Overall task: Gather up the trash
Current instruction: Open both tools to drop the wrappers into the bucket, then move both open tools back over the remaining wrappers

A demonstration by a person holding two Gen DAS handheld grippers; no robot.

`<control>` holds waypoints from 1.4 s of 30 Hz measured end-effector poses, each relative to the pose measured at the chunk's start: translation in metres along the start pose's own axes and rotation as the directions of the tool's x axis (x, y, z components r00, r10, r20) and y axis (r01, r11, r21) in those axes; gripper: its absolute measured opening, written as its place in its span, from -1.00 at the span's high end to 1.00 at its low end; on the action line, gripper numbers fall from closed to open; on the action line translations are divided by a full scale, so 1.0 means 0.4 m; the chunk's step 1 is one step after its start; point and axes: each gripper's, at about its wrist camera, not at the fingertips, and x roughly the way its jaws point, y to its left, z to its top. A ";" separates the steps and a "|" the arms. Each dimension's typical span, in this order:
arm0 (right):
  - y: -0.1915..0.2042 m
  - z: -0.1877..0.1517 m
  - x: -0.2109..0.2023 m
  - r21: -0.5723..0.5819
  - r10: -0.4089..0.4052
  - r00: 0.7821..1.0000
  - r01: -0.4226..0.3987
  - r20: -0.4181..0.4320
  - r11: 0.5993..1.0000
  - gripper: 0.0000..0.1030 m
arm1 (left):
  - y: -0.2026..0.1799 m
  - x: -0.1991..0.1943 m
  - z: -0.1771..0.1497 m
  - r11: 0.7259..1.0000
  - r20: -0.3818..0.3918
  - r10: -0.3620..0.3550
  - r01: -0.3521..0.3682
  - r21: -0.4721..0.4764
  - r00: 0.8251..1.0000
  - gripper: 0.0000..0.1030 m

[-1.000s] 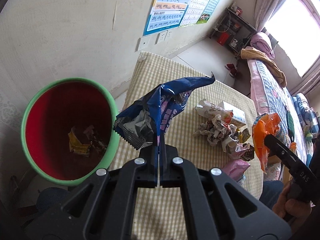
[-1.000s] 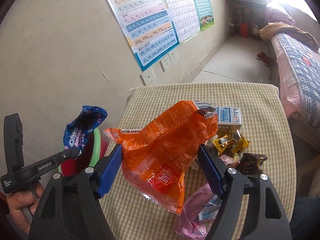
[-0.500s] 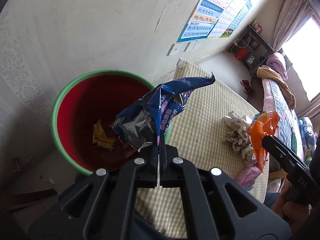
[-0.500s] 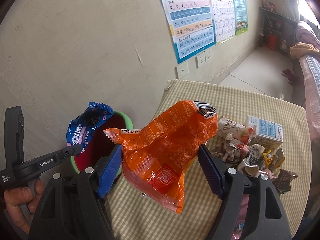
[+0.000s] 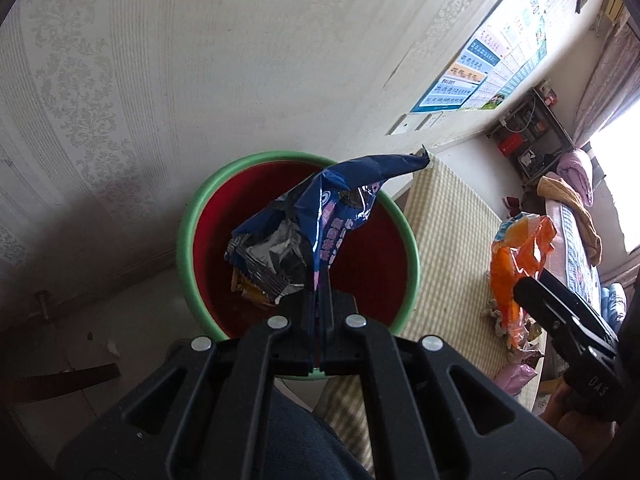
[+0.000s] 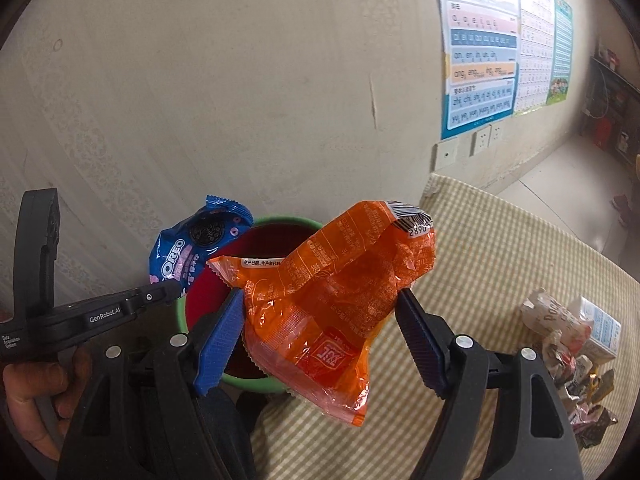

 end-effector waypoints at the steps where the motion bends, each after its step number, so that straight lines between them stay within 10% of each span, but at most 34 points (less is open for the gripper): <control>1: 0.012 0.006 0.014 -0.012 0.007 1.000 -0.007 -0.005 1.000 -0.44 | 0.010 0.000 0.005 1.000 0.000 -0.003 0.003 -0.008 1.000 1.00; 14: 0.112 0.051 0.150 -0.091 0.050 0.996 -0.056 -0.070 0.994 -0.45 | 0.085 0.014 0.048 0.998 0.017 -0.041 0.042 -0.055 0.999 0.98; 18: 0.114 0.049 0.171 -0.091 0.048 0.994 -0.057 -0.095 0.994 -0.57 | 0.092 0.014 0.053 0.997 0.029 -0.044 0.046 -0.064 0.999 0.23; 27: 0.097 0.039 0.157 -0.071 0.032 0.994 -0.040 -0.104 0.997 -0.70 | 0.129 -0.007 0.045 0.994 0.045 -0.020 0.025 -0.110 0.999 -0.49; 42: -0.004 -0.042 -0.028 0.013 -0.036 0.999 0.036 -0.034 0.999 -0.80 | -0.042 -0.068 0.006 0.997 0.060 -0.074 0.075 -0.005 0.995 -0.86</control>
